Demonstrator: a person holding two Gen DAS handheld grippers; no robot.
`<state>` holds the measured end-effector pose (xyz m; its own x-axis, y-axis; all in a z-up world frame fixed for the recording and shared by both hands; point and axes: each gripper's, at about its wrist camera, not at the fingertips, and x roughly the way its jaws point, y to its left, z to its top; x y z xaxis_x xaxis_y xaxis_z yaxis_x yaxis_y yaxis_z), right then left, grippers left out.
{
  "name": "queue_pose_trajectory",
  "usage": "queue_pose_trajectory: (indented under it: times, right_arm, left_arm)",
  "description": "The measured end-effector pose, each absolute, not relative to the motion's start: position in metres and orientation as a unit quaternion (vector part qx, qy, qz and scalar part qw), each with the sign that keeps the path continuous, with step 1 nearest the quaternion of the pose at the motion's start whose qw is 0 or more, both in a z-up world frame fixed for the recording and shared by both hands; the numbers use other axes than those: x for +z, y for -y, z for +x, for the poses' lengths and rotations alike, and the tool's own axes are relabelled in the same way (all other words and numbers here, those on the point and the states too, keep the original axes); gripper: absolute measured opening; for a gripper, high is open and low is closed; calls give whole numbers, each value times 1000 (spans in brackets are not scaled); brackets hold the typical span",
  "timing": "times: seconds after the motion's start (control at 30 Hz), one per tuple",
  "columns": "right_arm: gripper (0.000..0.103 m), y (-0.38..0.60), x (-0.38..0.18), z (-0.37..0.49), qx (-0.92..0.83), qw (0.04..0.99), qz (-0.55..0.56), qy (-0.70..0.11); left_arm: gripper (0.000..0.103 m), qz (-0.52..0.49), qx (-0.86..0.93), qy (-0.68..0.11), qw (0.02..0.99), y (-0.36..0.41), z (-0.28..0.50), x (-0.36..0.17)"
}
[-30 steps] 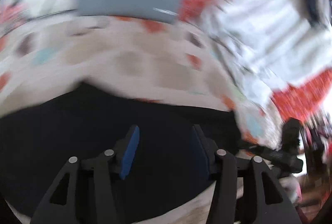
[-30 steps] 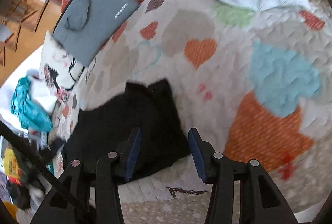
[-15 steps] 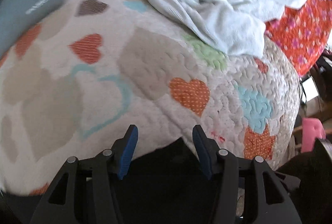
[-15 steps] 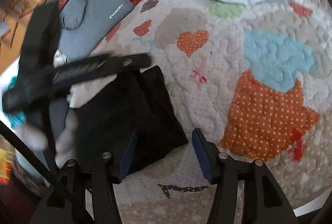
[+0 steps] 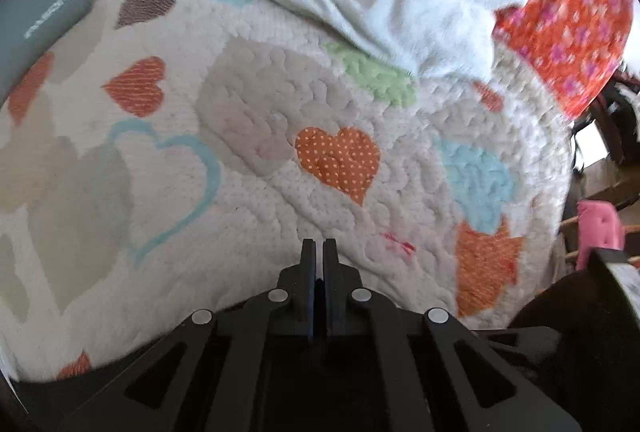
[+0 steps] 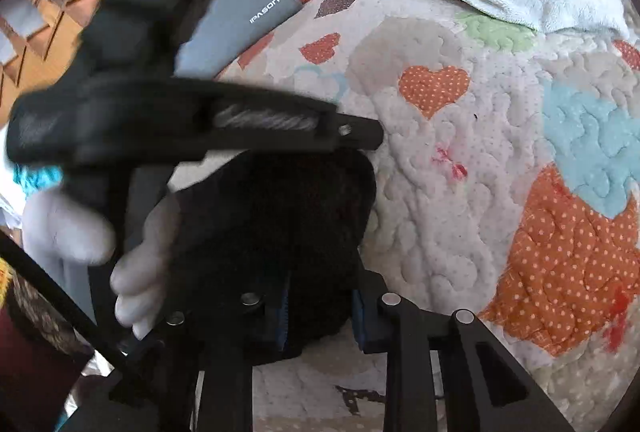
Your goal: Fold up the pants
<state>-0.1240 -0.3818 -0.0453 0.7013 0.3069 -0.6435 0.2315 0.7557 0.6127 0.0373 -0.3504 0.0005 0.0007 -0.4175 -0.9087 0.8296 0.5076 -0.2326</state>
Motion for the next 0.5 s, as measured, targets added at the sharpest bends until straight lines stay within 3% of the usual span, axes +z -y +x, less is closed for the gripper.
queue_pose_trajectory:
  times: [0.3, 0.5]
  right_arm:
    - [23, 326, 1, -107, 125, 874, 317, -348]
    - [23, 243, 9, -79, 194, 868, 264, -374]
  left_arm:
    - [3, 51, -416, -519, 745, 233, 69, 52]
    - [3, -75, -363, -525, 766, 118, 79, 39]
